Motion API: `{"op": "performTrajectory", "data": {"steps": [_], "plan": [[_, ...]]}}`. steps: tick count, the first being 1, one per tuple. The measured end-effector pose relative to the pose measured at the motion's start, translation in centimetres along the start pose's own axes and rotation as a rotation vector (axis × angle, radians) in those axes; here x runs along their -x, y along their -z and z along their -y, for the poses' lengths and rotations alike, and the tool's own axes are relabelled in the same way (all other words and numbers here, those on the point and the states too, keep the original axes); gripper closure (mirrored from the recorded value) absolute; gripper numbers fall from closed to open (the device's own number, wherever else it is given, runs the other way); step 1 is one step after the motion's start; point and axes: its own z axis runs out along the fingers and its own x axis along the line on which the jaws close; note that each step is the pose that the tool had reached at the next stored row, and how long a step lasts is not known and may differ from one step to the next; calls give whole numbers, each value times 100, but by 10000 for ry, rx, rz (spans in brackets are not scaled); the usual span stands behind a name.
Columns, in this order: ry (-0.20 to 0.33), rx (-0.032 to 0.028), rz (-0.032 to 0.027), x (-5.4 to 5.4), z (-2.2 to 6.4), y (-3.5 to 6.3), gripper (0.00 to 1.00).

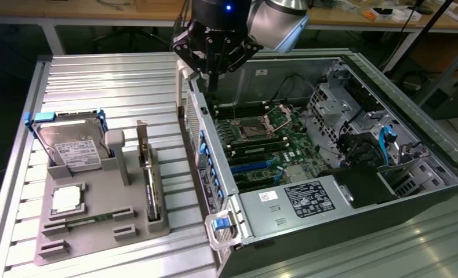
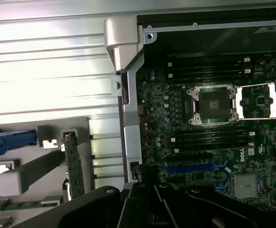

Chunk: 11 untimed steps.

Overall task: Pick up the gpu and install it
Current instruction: 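Reach for the gpu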

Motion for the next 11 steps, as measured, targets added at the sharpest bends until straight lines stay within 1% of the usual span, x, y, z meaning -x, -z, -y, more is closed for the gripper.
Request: {"op": "performTrajectory", "data": {"steps": [11], "plan": [[0,0,-2,-83,6,2,89]]}}
